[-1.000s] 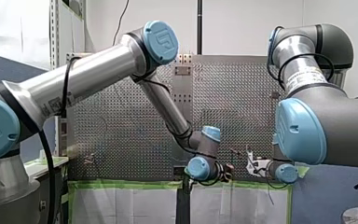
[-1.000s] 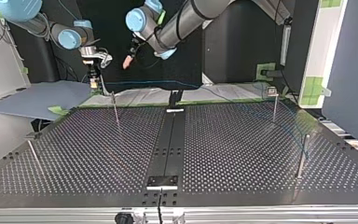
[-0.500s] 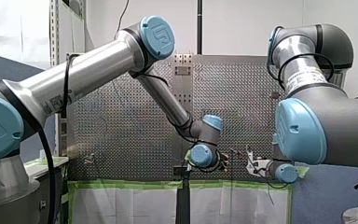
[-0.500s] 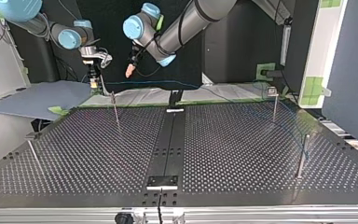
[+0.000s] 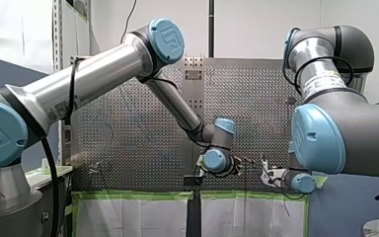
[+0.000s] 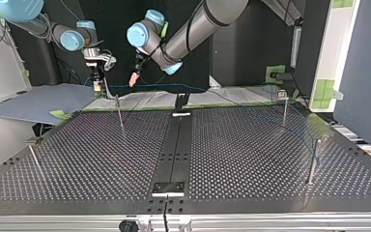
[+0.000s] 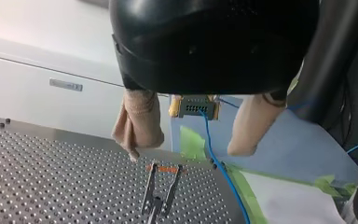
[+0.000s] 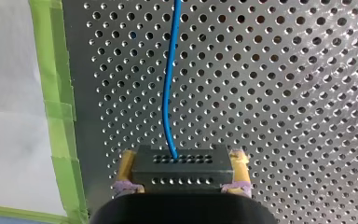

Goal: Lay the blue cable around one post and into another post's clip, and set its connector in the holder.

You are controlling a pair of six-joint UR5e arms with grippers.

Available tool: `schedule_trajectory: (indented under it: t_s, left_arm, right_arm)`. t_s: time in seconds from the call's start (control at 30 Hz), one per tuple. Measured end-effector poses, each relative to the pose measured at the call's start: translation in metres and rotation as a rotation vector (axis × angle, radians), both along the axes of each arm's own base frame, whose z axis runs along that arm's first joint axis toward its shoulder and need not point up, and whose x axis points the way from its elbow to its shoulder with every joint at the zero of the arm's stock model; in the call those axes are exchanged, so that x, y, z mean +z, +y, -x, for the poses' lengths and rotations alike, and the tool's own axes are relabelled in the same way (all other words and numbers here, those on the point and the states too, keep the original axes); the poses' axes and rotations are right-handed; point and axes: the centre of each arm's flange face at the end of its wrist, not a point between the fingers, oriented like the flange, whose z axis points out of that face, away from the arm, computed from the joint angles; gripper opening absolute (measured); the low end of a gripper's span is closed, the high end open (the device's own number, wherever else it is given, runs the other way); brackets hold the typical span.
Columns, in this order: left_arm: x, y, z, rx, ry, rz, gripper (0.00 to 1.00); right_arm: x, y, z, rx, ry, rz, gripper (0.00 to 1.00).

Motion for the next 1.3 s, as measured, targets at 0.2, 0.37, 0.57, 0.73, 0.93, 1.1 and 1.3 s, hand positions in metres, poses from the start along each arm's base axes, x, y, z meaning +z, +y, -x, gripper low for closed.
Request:
schedule_trajectory:
  t_s: [0.2, 0.37, 0.57, 0.73, 0.93, 1.1, 1.3]
  left_arm:
    - [-0.006, 0.004, -0.009, -0.005, 0.031, -0.016, 1.0]
    - [-0.005, 0.005, -0.016, -0.014, 0.05, -0.008, 1.0]
    - [-0.005, 0.016, -0.046, 0.018, 0.055, -0.002, 1.0]
    - [-0.022, 0.018, -0.057, 0.025, 0.08, -0.036, 1.0]
    - [-0.046, 0.019, -0.056, 0.018, 0.119, -0.077, 1.0]
    - [-0.046, 0.016, -0.058, -0.001, 0.119, -0.065, 1.0]
    - [-0.041, 0.012, -0.064, -0.001, 0.114, -0.035, 1.0]
  right_arm:
    - [0.0, 0.0, 0.0, 0.0, 0.0, -0.001, 0.0]
    - [0.0, 0.001, -0.001, 0.001, 0.0, -0.003, 0.0]
    - [0.0, 0.001, -0.002, 0.002, 0.0, -0.003, 0.0]
    - [0.0, 0.0, 0.0, -0.001, 0.0, -0.003, 0.0]
    - [0.0, 0.0, 0.0, -0.001, 0.0, -0.003, 0.0]
    - [0.0, 0.0, 0.0, -0.001, 0.0, -0.003, 0.0]
    - [0.0, 0.0, 0.001, -0.002, -0.001, -0.003, 0.0]
